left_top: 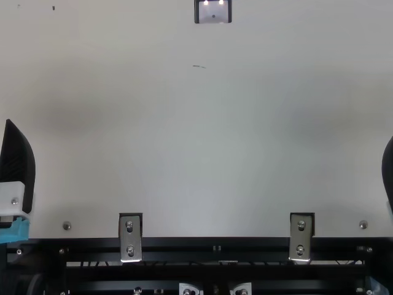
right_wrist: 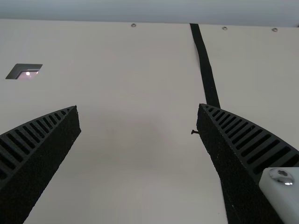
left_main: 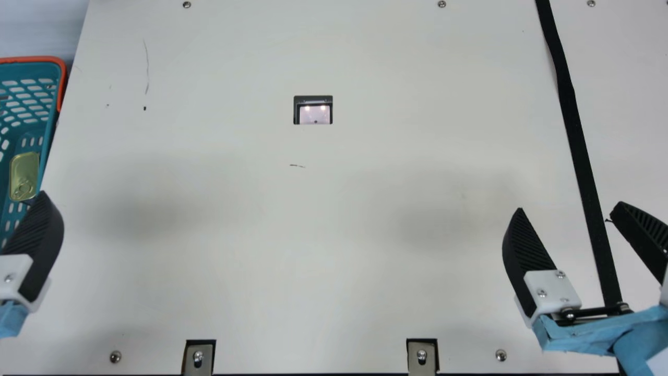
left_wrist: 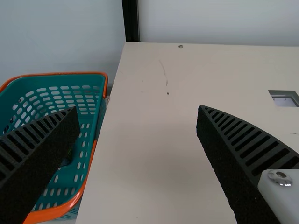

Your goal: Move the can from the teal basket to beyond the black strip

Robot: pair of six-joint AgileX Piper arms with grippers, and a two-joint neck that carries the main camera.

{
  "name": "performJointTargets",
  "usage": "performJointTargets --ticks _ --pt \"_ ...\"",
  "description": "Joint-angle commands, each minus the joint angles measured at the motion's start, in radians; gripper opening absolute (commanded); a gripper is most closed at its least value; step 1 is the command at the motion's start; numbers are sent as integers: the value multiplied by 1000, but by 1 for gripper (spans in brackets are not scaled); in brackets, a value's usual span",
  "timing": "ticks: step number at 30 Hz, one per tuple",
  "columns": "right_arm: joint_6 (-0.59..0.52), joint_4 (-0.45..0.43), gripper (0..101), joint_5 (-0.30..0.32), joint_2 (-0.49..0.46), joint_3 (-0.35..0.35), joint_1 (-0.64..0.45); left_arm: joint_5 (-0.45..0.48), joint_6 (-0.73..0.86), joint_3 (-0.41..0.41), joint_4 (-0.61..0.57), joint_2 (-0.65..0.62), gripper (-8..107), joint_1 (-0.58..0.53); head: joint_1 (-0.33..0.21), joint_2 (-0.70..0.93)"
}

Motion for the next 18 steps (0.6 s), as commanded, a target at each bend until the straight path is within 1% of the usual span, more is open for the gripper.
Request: performJointTargets --ticks 1,8,14,18 --pt "0 0 101 0 0 0 0 0 0 0 0 0 90 0 -8 0" --pt "0 0 101 0 0 0 0 0 0 0 0 0 90 0 -13 84" --pt "0 0 101 0 0 0 0 0 0 0 0 0 90 0 -32 178" --pt "0 0 101 0 0 0 0 0 0 0 0 0 90 0 -49 271"
